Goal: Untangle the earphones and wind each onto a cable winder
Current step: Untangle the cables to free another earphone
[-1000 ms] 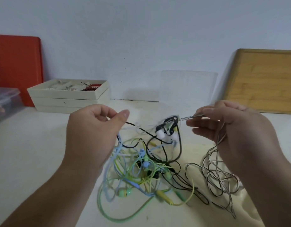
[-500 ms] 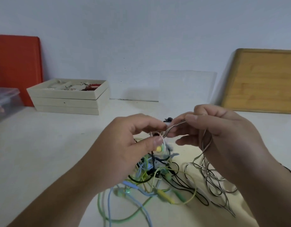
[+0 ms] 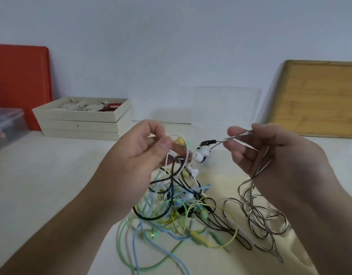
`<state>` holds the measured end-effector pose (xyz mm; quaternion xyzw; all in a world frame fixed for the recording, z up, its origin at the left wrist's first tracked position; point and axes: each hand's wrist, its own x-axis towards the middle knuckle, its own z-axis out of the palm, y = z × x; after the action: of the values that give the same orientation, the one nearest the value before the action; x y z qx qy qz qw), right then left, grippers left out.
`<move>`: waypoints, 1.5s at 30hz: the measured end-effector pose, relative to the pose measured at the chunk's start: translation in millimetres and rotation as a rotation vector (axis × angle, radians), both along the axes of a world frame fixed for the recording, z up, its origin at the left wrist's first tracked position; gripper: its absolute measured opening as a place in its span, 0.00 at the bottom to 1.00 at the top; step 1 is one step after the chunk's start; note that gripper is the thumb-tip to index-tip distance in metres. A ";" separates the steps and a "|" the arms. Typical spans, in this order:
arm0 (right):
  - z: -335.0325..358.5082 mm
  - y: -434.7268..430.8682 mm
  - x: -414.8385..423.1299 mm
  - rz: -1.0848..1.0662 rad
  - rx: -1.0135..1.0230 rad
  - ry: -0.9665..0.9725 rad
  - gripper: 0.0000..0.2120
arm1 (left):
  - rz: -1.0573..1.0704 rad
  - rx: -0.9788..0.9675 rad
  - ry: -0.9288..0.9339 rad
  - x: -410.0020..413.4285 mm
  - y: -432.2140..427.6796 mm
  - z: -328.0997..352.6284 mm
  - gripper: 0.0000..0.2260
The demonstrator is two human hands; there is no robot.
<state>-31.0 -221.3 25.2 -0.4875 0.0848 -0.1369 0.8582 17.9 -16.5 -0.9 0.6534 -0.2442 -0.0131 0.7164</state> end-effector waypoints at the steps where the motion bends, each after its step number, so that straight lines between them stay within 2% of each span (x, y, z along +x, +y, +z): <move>1: -0.8 0.3 0.3 -0.006 -0.013 0.001 0.10 | 0.018 -0.031 0.035 0.6 -0.7 -0.8 0.04; 6: -0.7 4.5 -1.4 0.021 -0.093 -0.027 0.11 | 0.118 -0.028 0.010 2.4 0.8 -1.4 0.06; 8: -0.1 4.4 -1.7 0.032 -0.095 -0.044 0.11 | 0.126 0.191 -0.100 1.3 4.2 -0.7 0.15; 10: -0.2 3.3 -1.2 0.039 -0.091 -0.057 0.12 | 0.174 0.367 -0.161 -0.6 4.2 -0.8 0.11; 12: -0.7 2.4 -1.0 0.045 -0.126 -0.069 0.14 | 0.246 0.426 -0.217 0.8 3.7 -2.4 0.04; 13: -1.6 2.1 -1.0 0.044 -0.172 -0.072 0.16 | 0.274 0.464 -0.246 2.7 4.3 -3.5 0.04; 18: -5.0 9.5 -3.4 0.106 -0.363 -0.054 0.23 | 0.272 0.422 -0.251 2.6 5.7 -1.3 0.08; 23: -1.8 2.1 -1.3 0.005 -0.247 -0.084 0.16 | 0.452 0.492 -0.203 7.6 6.7 -7.6 0.17; 26: 1.7 -9.5 -0.7 -0.101 -0.282 -0.066 0.13 | 0.609 0.727 -0.423 16.3 15.7 -12.7 0.17; 29: 1.6 -17.4 -0.6 -0.130 -0.388 -0.013 0.11 | 0.717 0.911 -0.583 24.8 26.9 -10.8 0.12; 32: -0.7 -22.4 1.2 -0.126 -0.482 0.090 0.11 | 0.529 1.014 -0.624 25.9 31.8 -9.8 0.04; 35: -2.2 -32.6 1.3 -0.126 -0.627 0.191 0.12 | 0.199 1.123 -0.486 16.5 24.6 -13.4 0.09; 37: 0.8 -38.2 -0.8 -0.042 -0.675 0.225 0.11 | 0.119 1.099 -0.417 12.2 19.2 -12.3 0.13; 38: 3.1 -41.9 -2.5 -0.007 -0.694 0.227 0.11 | 0.160 1.058 -0.424 11.7 17.6 -11.1 0.17; 40: 7.9 -49.4 -5.8 0.029 -0.742 0.207 0.13 | 0.362 1.031 -0.556 12.7 19.7 -4.3 0.26; 42: 15.3 -56.0 -12.8 0.067 -0.779 0.158 0.14 | 0.538 1.023 -0.711 16.0 21.5 0.2 0.23; 45: 25.0 -66.1 -22.1 0.136 -0.889 0.116 0.13 | 0.615 0.990 -0.752 15.1 17.4 0.0 0.13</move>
<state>-53.1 -287.4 50.2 -0.8199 0.0339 -0.0758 0.5664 33.0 0.9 -0.8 0.9031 -0.2448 0.3082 0.1719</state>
